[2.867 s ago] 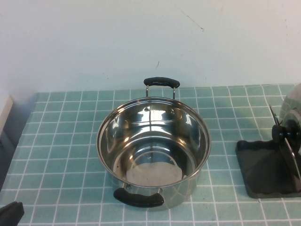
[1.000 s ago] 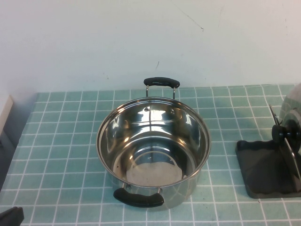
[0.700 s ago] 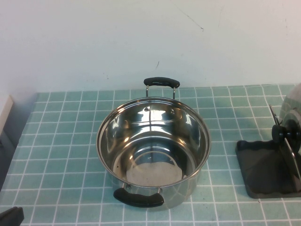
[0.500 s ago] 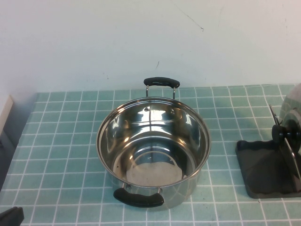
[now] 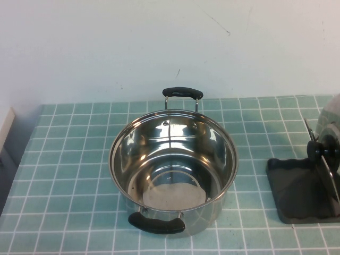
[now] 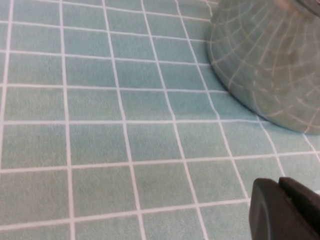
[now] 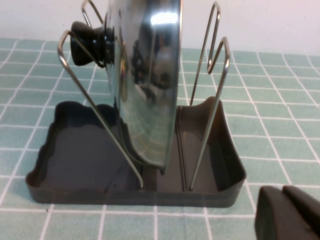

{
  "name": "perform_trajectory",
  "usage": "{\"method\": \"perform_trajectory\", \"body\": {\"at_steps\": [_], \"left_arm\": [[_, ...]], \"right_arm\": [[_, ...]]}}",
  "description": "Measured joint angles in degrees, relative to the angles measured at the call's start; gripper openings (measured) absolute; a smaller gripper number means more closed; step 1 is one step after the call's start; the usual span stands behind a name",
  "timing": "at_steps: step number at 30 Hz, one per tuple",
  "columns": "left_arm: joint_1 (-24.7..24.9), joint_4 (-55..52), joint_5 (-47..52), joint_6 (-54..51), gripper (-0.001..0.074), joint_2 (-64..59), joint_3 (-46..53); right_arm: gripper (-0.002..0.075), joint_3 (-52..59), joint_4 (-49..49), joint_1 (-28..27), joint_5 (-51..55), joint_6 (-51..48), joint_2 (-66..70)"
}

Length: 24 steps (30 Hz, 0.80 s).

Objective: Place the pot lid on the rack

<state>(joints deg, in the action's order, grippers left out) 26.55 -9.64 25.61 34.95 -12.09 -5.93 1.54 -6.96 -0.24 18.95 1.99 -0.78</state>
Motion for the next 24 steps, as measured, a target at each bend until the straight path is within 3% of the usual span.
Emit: {"method": "perform_trajectory", "body": {"at_steps": [5, 11, 17, 24], "left_arm": [[-3.6, 0.1, -1.5, -6.1, -0.0001, 9.9, 5.1], [-15.3, 3.4, -7.0, -18.5, -0.0001, 12.7, 6.6], [-26.5, 12.3, -9.6, -38.1, -0.0001, 12.8, 7.0], [-32.7, 13.3, -9.2, -40.3, -0.0001, 12.8, 7.0]], "right_arm": [[-0.0003, 0.0, 0.0, 0.0, 0.0, 0.0, 0.0], [-0.0003, 0.0, 0.0, 0.0, 0.1, 0.0, 0.0], [-0.0003, 0.0, 0.0, 0.0, 0.1, 0.0, 0.0], [-0.0003, 0.0, 0.0, 0.0, 0.1, 0.0, 0.0]]}}
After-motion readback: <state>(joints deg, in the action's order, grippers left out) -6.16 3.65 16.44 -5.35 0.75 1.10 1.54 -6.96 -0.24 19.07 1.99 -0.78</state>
